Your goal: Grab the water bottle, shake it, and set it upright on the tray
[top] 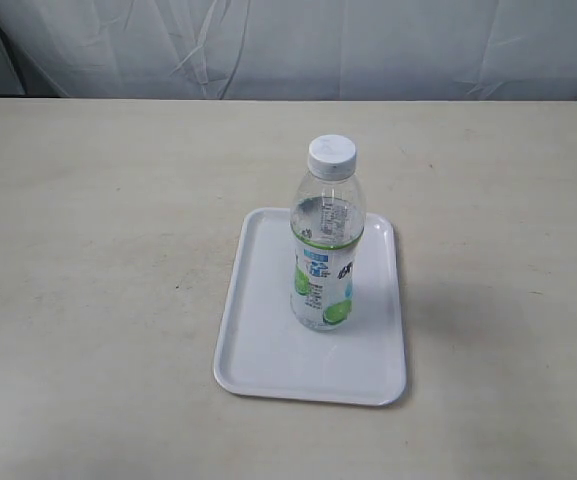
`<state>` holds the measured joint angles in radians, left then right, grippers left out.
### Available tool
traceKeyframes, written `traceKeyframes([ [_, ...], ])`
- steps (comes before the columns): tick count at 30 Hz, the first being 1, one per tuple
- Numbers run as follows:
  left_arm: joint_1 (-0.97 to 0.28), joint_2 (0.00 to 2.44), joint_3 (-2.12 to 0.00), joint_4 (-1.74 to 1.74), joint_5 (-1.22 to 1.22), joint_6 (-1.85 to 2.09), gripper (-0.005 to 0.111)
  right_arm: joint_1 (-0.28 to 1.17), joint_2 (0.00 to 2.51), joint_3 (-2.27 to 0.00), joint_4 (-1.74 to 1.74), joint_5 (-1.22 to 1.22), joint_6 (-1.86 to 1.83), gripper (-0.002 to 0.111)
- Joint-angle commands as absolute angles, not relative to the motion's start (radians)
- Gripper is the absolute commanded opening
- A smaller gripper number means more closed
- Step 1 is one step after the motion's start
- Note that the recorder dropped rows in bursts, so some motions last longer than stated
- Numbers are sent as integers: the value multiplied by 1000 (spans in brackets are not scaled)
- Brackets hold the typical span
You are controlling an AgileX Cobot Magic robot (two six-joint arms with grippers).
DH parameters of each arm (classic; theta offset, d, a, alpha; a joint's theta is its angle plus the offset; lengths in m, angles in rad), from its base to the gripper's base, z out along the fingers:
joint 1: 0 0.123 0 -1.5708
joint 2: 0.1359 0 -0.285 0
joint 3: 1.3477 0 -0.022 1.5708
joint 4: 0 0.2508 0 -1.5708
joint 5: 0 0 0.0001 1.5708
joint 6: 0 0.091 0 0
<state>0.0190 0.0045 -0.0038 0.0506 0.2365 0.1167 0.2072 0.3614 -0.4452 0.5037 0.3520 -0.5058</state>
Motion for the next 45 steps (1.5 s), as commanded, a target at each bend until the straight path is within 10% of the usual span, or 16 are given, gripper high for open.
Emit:
traceKeyframes([
  [1, 19, 0, 0, 47, 232, 114, 0, 81, 294, -385, 372, 420, -306, 5],
  [7, 19, 0, 0, 47, 232, 114, 0, 20, 114, -223, 0, 426, 119, 5],
  [45, 19, 0, 0, 47, 232, 114, 0, 20, 63, 0, 10, 307, 48, 5],
])
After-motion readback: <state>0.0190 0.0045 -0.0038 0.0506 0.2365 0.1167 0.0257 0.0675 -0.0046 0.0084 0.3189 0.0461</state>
